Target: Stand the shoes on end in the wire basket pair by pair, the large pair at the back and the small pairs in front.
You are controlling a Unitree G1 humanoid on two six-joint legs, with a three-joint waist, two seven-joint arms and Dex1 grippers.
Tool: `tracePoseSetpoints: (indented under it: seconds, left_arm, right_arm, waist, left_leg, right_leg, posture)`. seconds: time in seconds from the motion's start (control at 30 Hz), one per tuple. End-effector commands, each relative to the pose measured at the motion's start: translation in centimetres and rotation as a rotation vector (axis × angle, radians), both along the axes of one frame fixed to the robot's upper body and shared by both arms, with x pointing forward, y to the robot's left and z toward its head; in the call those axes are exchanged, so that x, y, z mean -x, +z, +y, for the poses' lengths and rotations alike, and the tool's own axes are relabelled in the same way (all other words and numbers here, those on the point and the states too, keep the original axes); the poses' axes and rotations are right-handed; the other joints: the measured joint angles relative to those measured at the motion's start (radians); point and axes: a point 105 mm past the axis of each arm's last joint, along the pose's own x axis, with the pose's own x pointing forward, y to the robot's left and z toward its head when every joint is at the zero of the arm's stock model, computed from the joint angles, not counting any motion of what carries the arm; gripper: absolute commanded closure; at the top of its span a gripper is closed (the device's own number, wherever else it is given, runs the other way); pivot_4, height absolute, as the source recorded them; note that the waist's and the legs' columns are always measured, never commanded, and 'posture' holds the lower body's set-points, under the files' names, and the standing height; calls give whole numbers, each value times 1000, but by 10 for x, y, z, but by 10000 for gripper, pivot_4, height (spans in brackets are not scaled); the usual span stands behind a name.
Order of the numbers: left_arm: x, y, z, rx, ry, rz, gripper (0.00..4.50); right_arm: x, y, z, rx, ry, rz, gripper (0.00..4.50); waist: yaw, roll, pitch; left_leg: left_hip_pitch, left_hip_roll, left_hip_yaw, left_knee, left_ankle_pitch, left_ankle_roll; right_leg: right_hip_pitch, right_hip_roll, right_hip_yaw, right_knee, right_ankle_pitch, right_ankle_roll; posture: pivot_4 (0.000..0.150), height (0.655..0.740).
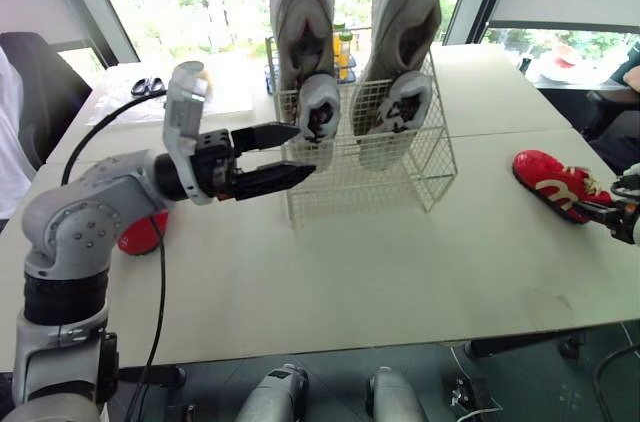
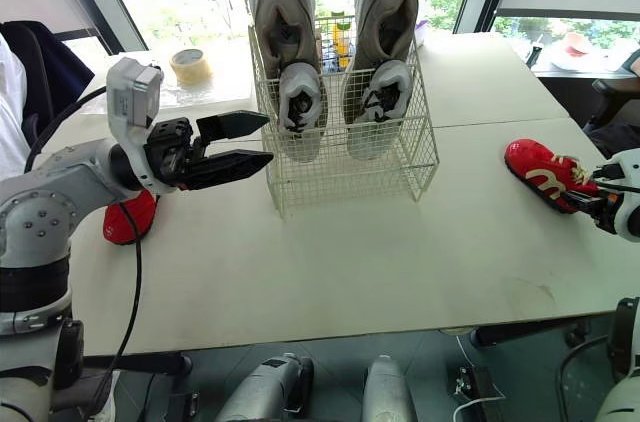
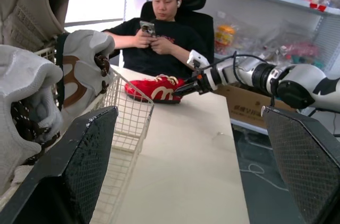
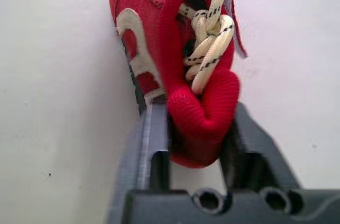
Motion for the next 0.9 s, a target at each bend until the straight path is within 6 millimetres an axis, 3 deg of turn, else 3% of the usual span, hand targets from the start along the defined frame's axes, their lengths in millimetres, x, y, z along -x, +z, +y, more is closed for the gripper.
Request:
tracePoseSetpoints:
  seconds: [0.03, 0.07, 0.17, 0.27, 0.37, 0.47, 0.5, 0.63, 0.7, 0.77, 0.9]
  left_arm:
    - [1, 9, -1, 8, 6, -50, 0]
    - [1, 9, -1, 8, 6, -50, 0]
    - [-1, 11, 1, 12, 13, -49, 0]
    - [-7, 19, 9, 49, 43, -37, 0]
    - [-13, 27, 15, 87, 48, -12, 0]
    - [-17, 37, 20, 126, 22, 25, 0]
    - [-21, 42, 22, 148, 13, 43, 0]
    - [-32, 52, 27, 189, -14, 96, 0]
    - [-40, 54, 28, 183, -28, 139, 0]
    - [-44, 55, 28, 171, -45, 162, 0]
    - [-42, 60, 25, 145, -113, 208, 0]
  right_arm:
    - [-5, 13, 4, -2, 29, -55, 44654]
    - [-6, 14, 4, -4, 35, -60, 44655]
    - [-11, 43, 7, 40, 73, -150, 44656]
    - [-17, 117, 24, 100, 147, -387, 44656]
    - [-6, 179, 51, 138, 225, -582, 44656]
    - [12, 219, 85, 129, 341, -726, 44656]
    - [20, 233, 106, 122, 425, -771, 44656]
    - [44, 252, 165, 121, 656, -831, 44656]
    - [58, 254, 211, 172, 838, -828, 44656]
    - [64, 249, 236, 227, 936, -809, 44656]
    - [56, 219, 276, 504, 1081, -763, 44656]
  waist:
    - [-1, 0, 0]
    - [-2, 0, 0]
    - [-3, 0, 0]
    - [-3, 5, 2]
    - [1, 10, 5]
    - [6, 10, 5]
    - [8, 9, 5]
    - [6, 8, 5]
    - [5, 8, 5]
    - [3, 8, 5]
    - [0, 6, 6]
  left_leg:
    - [0, 0, 0, 0, 0, 0]
    - [0, 0, 0, 0, 0, 0]
    - [0, 0, 0, 0, 0, 0]
    - [0, 0, 0, 0, 0, 0]
    - [0, 0, 1, 0, 0, 0]
    - [-1, 1, -1, -2, 0, 0]
    - [-1, 1, -1, -2, 0, 0]
    - [-1, 0, -2, 1, 0, 1]
    - [-1, 0, -2, 1, -2, 2]
    - [-1, 0, -2, 0, -1, 2]
    - [-1, 0, -1, 0, -1, 1]
  right_leg:
    - [0, 0, 0, 0, 0, 0]
    - [0, 0, 0, 0, 0, 0]
    - [0, 0, 0, 0, 0, 0]
    - [0, 0, 0, 0, 0, 0]
    - [-1, 0, 0, 0, 0, 0]
    - [-2, 1, 0, 1, 0, 0]
    - [-2, 1, -1, 0, 0, 0]
    - [0, 0, -1, 0, 0, 0]
    - [0, 0, -1, 0, 0, 0]
    - [-1, 0, -1, 0, 0, 0]
    - [-2, 0, -1, 0, 0, 0]
  posture:
    - [1500, 7400]
    - [1500, 7400]
    - [1500, 7400]
    - [1500, 7400]
    - [1500, 7400]
    - [1500, 7400]
    - [1500, 7400]
    - [1500, 7400]
    - [1500, 7400]
    - [1500, 7400]
    - [1500, 7400]
